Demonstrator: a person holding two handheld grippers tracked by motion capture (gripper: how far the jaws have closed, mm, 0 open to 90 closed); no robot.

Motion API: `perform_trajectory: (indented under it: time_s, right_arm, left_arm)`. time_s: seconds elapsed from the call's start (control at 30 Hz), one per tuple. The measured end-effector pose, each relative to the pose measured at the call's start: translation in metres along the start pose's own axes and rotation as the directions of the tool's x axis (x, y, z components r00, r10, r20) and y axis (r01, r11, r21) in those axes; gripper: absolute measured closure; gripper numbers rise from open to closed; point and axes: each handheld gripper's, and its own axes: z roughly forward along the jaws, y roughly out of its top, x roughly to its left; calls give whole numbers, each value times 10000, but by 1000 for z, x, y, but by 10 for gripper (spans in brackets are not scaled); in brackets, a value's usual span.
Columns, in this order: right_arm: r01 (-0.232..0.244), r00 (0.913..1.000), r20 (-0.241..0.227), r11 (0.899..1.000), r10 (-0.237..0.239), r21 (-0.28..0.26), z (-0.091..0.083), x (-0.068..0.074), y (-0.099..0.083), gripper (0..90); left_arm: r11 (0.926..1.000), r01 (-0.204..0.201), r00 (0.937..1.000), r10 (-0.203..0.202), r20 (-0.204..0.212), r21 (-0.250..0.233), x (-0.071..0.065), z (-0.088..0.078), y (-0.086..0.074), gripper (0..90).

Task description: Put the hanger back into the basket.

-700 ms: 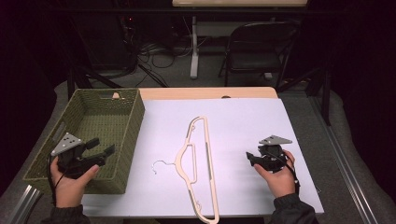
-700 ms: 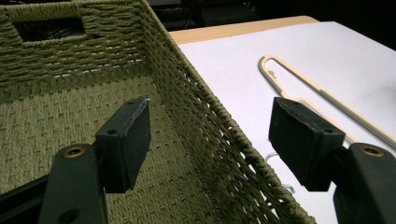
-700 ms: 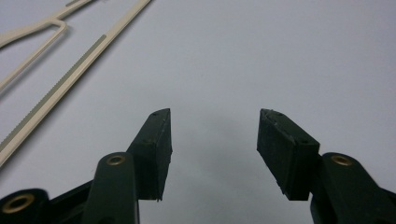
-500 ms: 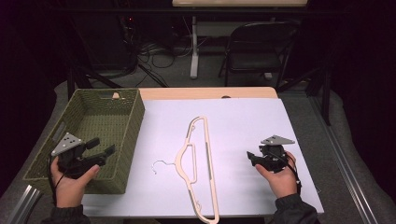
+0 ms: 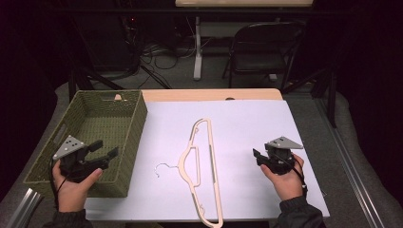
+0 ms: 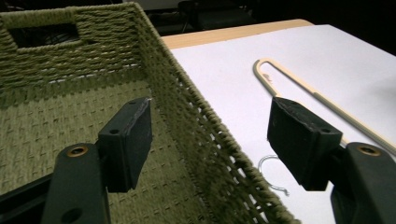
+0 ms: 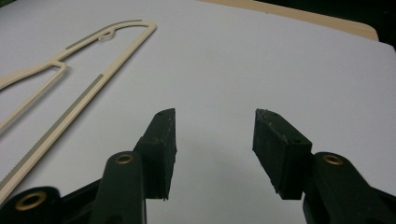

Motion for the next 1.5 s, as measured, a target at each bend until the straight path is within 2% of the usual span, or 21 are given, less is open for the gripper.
perform_trajectory:
  time_s: [0.13,0.23,0.47,0.57,0.73,0.87,0.9,0.93,1.0,1.03,1.07,1.17,1.23,1.27,1.3,1.33,1.37,1.4,1.43,1.47,1.5]
  right_arm:
    - [150,9999,23,9999,-150,56,-2,0,3,534]
    - [278,9990,-371,9982,-259,522,-3,4,9,602]
    - [569,9932,-1082,9903,-432,1269,0,16,29,596]
    - [715,9890,-1411,9767,-432,2022,7,27,41,594]
    - [1003,9845,-1649,9621,-592,2537,15,34,53,584]
    - [1153,9820,-1791,9416,-601,3162,25,40,62,564]
    - [1186,9824,-1782,9247,-564,3617,30,40,67,547]
    - [1186,9824,-1782,9247,-564,3617,30,40,67,547]
    - [1440,9811,-1805,8843,-691,4441,36,39,76,547]
    - [1451,9815,-1792,8715,-671,4685,38,39,79,546]
    - [1451,9815,-1792,8715,-671,4685,38,39,79,546]
    - [1228,9770,-2133,8140,13,5678,44,35,87,520]
    - [1159,9789,-2044,8184,20,5628,46,35,86,515]
    - [1170,9780,-2084,7999,102,5886,46,35,89,514]
    - [1165,9810,-1939,7697,96,6277,48,35,92,510]
    - [929,9772,-2074,7880,450,6087,50,35,91,509]
    - [982,9775,-2067,7762,421,6228,51,35,93,508]
    - [982,9775,-2067,7762,421,6228,51,35,93,508]
    - [880,9799,-1952,7875,417,6100,54,36,92,507]
    - [961,9799,-1948,7542,428,6495,55,36,95,505]
    - [710,9805,-1834,7448,699,6635,59,39,94,502]
  left_arm:
    - [10000,-82,9999,82,137,-7,-5,2,1,326]
    - [9998,-206,9994,205,262,37,-10,4,2,332]
    - [9986,-507,9967,498,635,121,-26,8,4,343]
    - [9978,-640,9951,627,763,143,-31,10,5,342]
    - [9974,-712,9939,696,857,148,-34,11,5,342]
    - [9976,-685,9940,672,864,123,-35,10,5,343]
    - [9976,-689,9940,676,860,122,-35,10,5,342]
    - [9975,-689,9940,676,857,123,-35,10,5,342]
    - [9975,-697,9940,681,859,153,-35,11,5,343]
    - [9974,-703,9940,685,854,175,-35,11,5,342]
    - [9974,-703,9940,685,854,175,-35,11,5,342]
    - [9974,-697,9943,679,826,194,-34,12,4,343]
    - [9974,-694,9943,674,830,215,-34,12,4,343]
    - [9973,-696,9942,675,831,225,-34,12,4,343]
    - [9973,-696,9942,675,842,224,-35,12,4,342]
    - [9973,-696,9942,675,842,224,-35,12,4,342]
    - [9973,-693,9941,671,847,225,-35,12,4,343]
    - [9974,-688,9941,667,850,223,-35,12,4,343]
    - [9973,-695,9941,673,847,239,-35,12,4,342]
    - [9973,-695,9942,672,844,242,-35,13,3,342]
    - [9972,-702,9942,679,840,254,-35,13,3,342]
